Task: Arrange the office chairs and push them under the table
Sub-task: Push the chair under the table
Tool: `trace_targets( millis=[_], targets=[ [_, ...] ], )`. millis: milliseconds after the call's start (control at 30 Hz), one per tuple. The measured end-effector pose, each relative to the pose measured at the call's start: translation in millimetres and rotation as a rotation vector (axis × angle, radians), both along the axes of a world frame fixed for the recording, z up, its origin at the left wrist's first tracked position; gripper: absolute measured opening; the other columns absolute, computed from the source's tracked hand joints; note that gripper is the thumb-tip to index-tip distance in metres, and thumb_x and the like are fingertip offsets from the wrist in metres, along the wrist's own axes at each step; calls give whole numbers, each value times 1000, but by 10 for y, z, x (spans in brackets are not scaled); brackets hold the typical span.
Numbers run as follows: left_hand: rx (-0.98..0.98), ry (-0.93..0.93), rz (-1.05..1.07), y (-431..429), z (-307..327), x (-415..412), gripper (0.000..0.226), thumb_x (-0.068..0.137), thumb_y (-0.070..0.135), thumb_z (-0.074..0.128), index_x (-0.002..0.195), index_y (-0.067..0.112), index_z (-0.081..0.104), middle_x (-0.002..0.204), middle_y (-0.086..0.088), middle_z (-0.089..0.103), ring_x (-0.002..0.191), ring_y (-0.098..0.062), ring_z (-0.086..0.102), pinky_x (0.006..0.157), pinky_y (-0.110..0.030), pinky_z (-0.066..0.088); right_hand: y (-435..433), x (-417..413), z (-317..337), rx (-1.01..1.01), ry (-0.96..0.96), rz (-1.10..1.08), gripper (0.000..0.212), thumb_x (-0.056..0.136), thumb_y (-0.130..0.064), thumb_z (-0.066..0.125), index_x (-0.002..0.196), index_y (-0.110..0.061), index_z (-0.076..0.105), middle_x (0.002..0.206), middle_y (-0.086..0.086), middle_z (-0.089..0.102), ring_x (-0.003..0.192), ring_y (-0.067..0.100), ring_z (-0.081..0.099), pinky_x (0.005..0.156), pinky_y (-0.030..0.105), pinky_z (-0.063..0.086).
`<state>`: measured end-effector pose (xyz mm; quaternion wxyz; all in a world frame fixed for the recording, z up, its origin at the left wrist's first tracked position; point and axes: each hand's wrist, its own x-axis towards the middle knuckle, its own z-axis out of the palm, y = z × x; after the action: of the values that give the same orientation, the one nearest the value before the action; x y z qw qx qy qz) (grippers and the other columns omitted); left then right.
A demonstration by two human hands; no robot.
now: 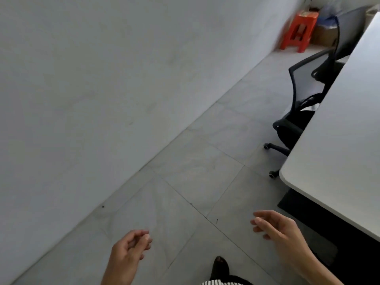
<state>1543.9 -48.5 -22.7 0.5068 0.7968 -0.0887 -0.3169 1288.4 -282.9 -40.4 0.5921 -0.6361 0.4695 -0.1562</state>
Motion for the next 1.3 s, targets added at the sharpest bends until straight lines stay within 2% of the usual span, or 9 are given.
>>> trace_targets(
  millis=[67,167,233,300,400,500,733,1033,1300],
  targets=[
    [-15,-21,15,-251,81,303,7,85,4,63,84,9,68,67,-3,74,72,-24,68,64,-35,49,-357,380,159,-9,-18,33,21,79,-33,69,96,-20,69,84,-3,77,77,18,72,70,37,54],
    [-28,4,47,-581,99,709,4,84,9,65,86,8,68,69,-4,75,73,-24,69,65,-36,50,-822,882,290,-58,-48,41,66,54,-75,67,95,-23,70,85,-2,77,74,13,72,63,24,54],
    [-21,20,52,-830,34,1015,10,86,4,59,86,8,69,69,-3,75,76,-26,69,68,-37,49,-1098,1178,261,-81,-41,21,53,64,-64,70,94,-22,70,84,-1,77,75,16,72,61,22,54],
    [-7,33,47,-1125,-70,1392,12,87,3,58,86,8,69,69,-4,75,78,-28,69,68,-38,49,-1387,1449,166,-84,-28,-36,16,81,-30,68,93,-19,70,82,0,77,77,21,72,60,23,53],
    [-9,38,20,-1698,-172,2066,6,84,5,64,84,9,69,68,-4,75,78,-30,68,67,-37,49,-1787,1854,37,-74,13,-121,12,86,-9,63,93,-17,70,80,0,77,75,20,72,61,27,54],
    [-21,21,-69,-2377,-131,2756,3,82,6,67,84,7,68,67,-3,73,75,-30,67,66,-34,47,-2151,2239,28,-51,43,-224,12,87,-8,62,94,-15,70,79,-1,77,70,15,71,63,33,53],
    [-36,-46,-418,-4238,226,3799,10,86,3,58,89,6,67,77,-8,74,77,-27,68,64,-34,49,-2968,2747,250,-62,23,-429,15,86,-11,62,99,-17,67,83,-4,76,72,12,71,62,27,54],
    [-36,-9,-631,-6466,124,3909,11,86,6,59,88,12,68,76,-6,75,79,-26,70,66,-34,52,-4455,2912,-38,5,37,-693,14,87,-11,62,99,-14,69,80,0,77,71,16,72,64,33,51],
    [-16,-65,-614,-8193,274,4123,12,87,5,58,88,9,68,75,-8,75,80,-28,69,67,-37,52,-6456,3048,201,-74,17,-665,14,86,-13,62,99,-17,67,84,4,75,75,16,71,66,28,56]
  ],
)
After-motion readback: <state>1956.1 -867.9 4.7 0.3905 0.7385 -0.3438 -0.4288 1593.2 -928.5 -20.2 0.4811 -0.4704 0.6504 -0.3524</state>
